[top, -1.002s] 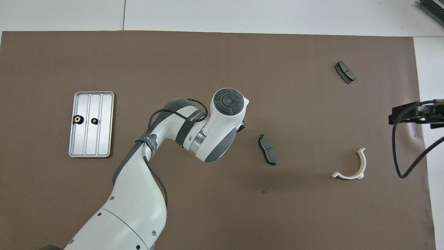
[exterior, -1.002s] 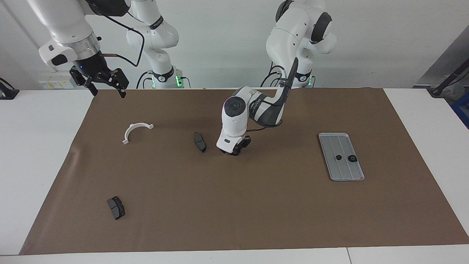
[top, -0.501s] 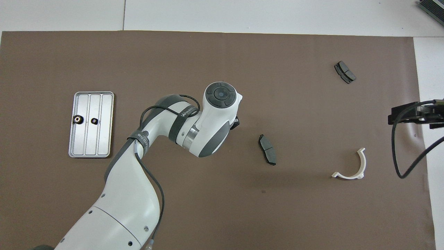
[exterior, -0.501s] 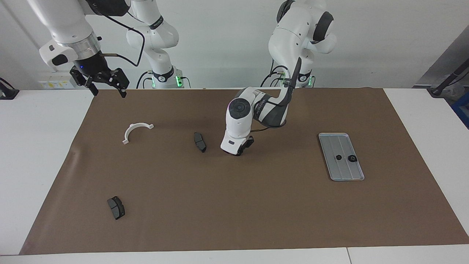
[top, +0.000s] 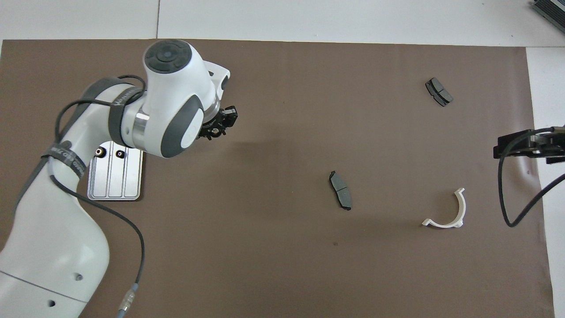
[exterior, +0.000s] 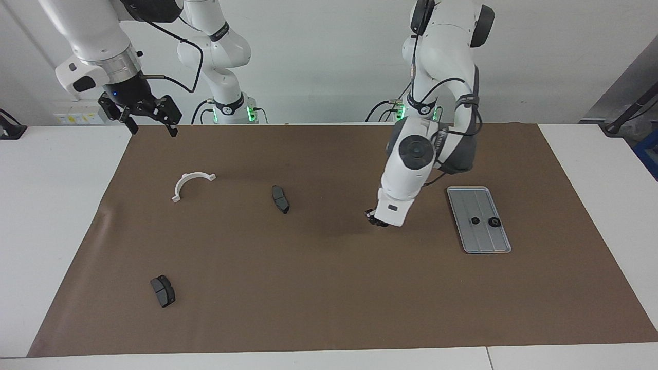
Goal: Pick bearing gear from pile to tray
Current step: 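Carry the bearing with the left gripper to the metal tray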
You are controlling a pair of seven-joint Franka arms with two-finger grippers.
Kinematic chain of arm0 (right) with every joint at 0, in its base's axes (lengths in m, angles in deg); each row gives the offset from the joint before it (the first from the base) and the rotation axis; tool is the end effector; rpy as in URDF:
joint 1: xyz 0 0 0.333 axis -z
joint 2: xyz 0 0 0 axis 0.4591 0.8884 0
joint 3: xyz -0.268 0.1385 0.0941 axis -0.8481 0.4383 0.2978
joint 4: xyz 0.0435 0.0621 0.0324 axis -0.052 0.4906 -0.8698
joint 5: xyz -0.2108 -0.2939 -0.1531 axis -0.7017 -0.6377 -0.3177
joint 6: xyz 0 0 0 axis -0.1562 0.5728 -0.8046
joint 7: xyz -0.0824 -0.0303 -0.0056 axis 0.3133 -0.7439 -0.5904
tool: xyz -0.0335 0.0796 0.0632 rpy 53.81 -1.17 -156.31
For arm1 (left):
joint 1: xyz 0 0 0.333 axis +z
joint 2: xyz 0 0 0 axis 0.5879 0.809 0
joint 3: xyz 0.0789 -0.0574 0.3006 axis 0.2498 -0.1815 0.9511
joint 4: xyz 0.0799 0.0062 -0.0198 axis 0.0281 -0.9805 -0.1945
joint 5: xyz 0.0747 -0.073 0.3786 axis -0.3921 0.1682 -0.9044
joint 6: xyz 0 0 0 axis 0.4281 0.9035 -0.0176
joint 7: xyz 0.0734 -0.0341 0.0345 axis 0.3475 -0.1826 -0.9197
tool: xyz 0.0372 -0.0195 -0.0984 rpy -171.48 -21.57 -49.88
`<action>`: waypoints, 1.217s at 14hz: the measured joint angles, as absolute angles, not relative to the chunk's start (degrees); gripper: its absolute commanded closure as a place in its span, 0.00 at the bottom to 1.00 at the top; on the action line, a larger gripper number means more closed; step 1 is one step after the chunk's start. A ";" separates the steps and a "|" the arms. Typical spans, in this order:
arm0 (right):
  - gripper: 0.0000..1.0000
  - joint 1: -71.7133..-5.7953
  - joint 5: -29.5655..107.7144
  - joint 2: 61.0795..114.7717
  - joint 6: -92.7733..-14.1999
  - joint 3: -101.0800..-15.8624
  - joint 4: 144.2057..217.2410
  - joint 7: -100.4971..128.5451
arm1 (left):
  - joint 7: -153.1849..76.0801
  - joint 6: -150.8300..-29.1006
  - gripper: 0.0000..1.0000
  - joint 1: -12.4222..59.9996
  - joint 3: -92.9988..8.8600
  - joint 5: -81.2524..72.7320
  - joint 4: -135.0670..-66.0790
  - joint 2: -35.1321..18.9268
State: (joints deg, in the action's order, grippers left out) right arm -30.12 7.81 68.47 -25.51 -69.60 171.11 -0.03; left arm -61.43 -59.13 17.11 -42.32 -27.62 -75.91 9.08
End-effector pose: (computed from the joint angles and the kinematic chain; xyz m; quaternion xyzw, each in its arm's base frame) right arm 0.5297 -0.0132 0.6312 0.9981 -0.0619 -0.0035 0.0034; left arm 0.6353 -0.2552 0.3997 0.9879 0.1483 -0.0452 0.0065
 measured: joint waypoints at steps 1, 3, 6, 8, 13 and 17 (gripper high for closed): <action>0.00 -30.14 7.81 68.47 -25.51 -69.59 171.12 -0.03 | -57.13 -58.36 0.85 20.24 -42.22 -27.58 -75.92 8.04; 0.00 -30.17 7.83 68.47 -25.51 -69.53 171.12 -0.03 | -46.42 -56.33 0.85 27.08 -42.04 -27.46 -75.99 6.60; 0.00 -30.20 7.84 68.45 -25.51 -69.45 171.13 -0.03 | -30.89 -55.59 0.84 34.99 -41.80 -27.40 -77.16 6.31; 0.00 -30.20 7.84 68.43 -25.52 -69.45 171.13 -0.03 | -23.21 -57.96 0.78 38.38 -41.75 -27.40 -80.06 6.19; 0.00 -30.20 7.84 68.39 -25.52 -69.44 171.15 -0.03 | -19.59 -69.63 0.60 39.74 -42.13 -27.40 -91.93 4.11; 0.00 -30.20 7.84 68.38 -25.51 -69.43 171.16 -0.03 | -19.59 -77.32 0.43 39.24 -42.62 -27.40 -98.18 2.25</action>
